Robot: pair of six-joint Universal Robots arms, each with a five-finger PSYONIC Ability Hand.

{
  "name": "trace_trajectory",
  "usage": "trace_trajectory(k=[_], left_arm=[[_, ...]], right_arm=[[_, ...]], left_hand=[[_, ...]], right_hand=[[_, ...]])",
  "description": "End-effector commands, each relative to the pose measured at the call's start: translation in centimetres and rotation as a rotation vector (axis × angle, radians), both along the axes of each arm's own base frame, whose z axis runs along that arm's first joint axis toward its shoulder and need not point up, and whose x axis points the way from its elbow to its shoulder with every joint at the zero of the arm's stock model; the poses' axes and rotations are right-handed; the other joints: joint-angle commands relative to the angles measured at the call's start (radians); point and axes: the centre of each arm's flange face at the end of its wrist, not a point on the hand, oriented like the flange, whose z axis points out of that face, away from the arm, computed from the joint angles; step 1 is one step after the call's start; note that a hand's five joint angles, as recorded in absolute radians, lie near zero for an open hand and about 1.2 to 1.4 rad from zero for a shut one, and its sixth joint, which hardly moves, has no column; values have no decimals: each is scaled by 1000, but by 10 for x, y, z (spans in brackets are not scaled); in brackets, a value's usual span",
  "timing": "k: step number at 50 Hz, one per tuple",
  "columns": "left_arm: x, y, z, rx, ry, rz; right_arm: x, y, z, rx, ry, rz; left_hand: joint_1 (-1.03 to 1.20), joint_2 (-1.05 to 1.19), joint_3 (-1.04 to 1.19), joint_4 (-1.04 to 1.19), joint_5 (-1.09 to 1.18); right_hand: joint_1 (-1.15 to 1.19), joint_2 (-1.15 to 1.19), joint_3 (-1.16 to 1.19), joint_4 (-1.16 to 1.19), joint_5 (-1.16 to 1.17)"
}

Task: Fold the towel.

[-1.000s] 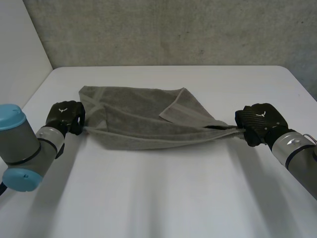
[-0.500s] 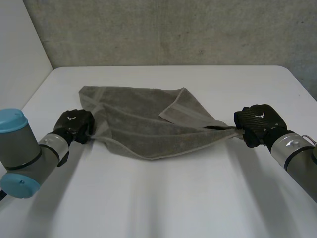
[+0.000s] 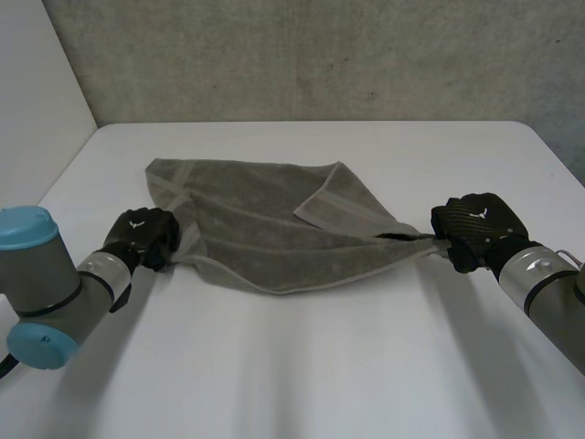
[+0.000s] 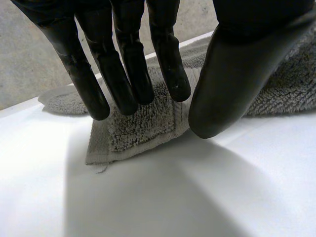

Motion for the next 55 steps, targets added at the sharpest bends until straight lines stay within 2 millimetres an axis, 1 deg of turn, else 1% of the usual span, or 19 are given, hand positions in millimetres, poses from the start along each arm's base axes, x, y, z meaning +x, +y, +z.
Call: trace_trajectory(k=[1,9,19,26,31,33,34,36,37,39,43,48,51,55], left_arm=[[-2,-5,-4,-13,1,-3],[-5,-13,-4,-36,7,-8],[-8,-18,-2,-50,12,-13],[-8,-21,3,-61,26,-7],[-7,-17,10,-55,43,-3],[-7,-11,18,-49,63,-8],[-7,-11,18,-49,63,-8],[-10,2,19,-24,69,-49],[-10,2,19,-24,69,-50],[-14,13,17,0,80,-113],[-16,20,14,18,87,-153],[-17,20,11,26,88,-160],[-17,18,10,21,89,-161],[-18,14,5,19,87,-161]], right_arm=[[0,0,0,1,0,1],[0,0,0,0,0,1],[1,0,-1,1,0,2],[1,1,-1,2,2,4],[1,1,-2,3,3,5],[1,1,-2,2,5,5],[1,1,-2,4,5,5],[1,1,-2,2,5,5],[1,1,-2,1,6,6],[1,1,-2,1,6,6],[1,1,-2,2,7,6],[1,1,-4,7,8,6],[1,1,-4,6,10,6],[1,1,-4,6,10,6]], left_hand=[[-24,-29,-36,-30,-11],[-18,-23,-30,-24,-5],[-12,-18,-25,-18,0],[-18,-23,-30,-24,-5],[-47,-53,-60,-54,-35],[-132,-137,-144,-138,-119],[-132,-138,-145,-139,-120],[-176,-182,-189,-183,-164],[-176,-182,-189,-183,-164],[-182,-188,-195,-189,-170],[-182,-188,-195,-189,-170],[-182,-188,-195,-189,-170],[-182,-188,-195,-189,-170],[-182,-188,-195,-189,-170]], right_hand=[[60,89,62,54,52],[60,89,62,54,52],[60,89,62,54,52],[60,89,62,54,52],[60,89,62,54,52],[60,89,62,54,52],[60,89,62,54,52],[60,89,62,54,52],[60,89,62,54,52],[60,89,62,54,52],[60,89,62,54,52],[60,89,62,54,52],[60,89,62,54,52],[60,89,62,54,52]])
